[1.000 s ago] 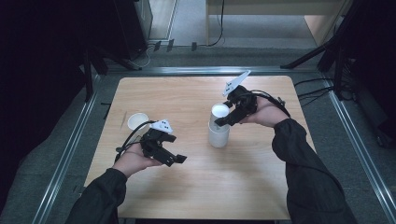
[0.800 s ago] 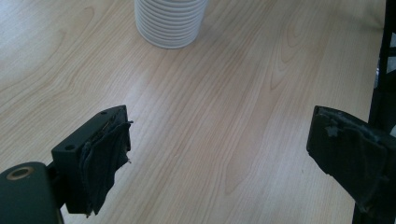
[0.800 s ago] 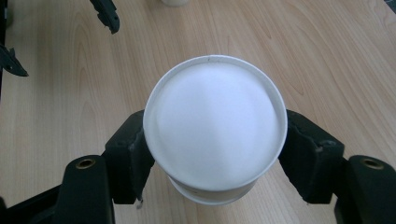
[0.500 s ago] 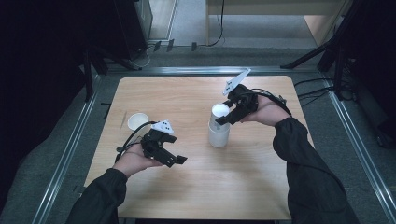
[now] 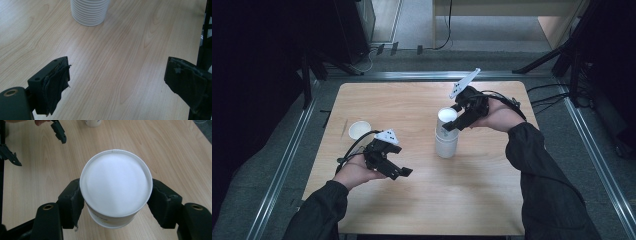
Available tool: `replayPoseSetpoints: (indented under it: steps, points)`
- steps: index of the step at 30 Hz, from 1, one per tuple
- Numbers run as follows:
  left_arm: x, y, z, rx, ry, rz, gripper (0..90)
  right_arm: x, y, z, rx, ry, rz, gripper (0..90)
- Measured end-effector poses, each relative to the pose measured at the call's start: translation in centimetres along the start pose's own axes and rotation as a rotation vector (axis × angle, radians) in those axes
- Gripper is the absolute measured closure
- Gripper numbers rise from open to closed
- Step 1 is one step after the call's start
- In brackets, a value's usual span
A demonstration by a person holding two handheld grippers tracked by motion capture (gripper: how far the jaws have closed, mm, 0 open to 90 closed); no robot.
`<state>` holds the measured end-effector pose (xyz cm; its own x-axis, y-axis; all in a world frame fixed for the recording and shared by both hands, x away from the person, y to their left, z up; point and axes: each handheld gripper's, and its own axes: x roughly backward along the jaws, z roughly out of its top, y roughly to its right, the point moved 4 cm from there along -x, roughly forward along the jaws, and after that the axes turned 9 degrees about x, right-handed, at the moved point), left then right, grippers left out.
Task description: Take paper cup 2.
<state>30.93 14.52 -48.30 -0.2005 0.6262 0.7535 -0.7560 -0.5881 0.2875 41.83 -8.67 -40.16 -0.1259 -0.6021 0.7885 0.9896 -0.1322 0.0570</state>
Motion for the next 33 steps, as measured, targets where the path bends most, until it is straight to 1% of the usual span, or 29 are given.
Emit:
replayPoseSetpoints:
  steps: [3,8,14,18,19,20,22,24,28,32,33]
  points:
    - [0.0,0.0,-0.1,-0.002,-0.004,0.005,6.4,0.4,0.0,0.3,0.001,0.003,-0.001,33.8]
    - [0.0,0.1,0.0,-0.004,0.001,0.003,6.3,1.4,-0.3,1.0,0.015,0.012,-0.008,33.9]
    - [0.1,0.1,0.0,-0.005,0.006,-0.002,6.3,3.2,-0.6,2.2,0.032,0.030,-0.022,34.1]
    - [0.3,0.0,0.0,-0.001,0.015,-0.007,6.3,4.4,-0.7,2.7,0.049,0.024,-0.036,34.1]
    - [0.3,0.0,0.0,-0.001,0.016,-0.007,6.4,4.7,-0.7,2.8,0.046,0.026,-0.043,34.1]
    - [0.3,-0.1,0.0,-0.002,0.015,-0.004,6.3,5.1,-0.8,3.0,0.046,0.030,-0.048,34.2]
    - [0.2,-0.1,0.0,-0.005,0.014,-0.004,6.3,5.9,-1.3,3.6,0.066,0.050,-0.058,34.3]
    - [0.2,-0.1,0.0,-0.002,0.014,-0.007,6.3,6.4,-1.6,4.0,0.075,0.060,-0.067,34.4]
    - [0.3,0.0,0.0,-0.001,0.018,-0.009,6.3,7.1,-2.5,4.5,0.082,0.079,-0.049,34.4]
    - [0.4,-0.1,0.1,0.001,0.026,-0.013,6.7,6.9,-3.5,4.2,0.091,0.079,-0.023,34.5]
    - [0.5,-0.1,0.1,0.002,0.034,-0.009,11.3,6.7,-3.7,4.0,0.090,0.081,-0.017,34.5]
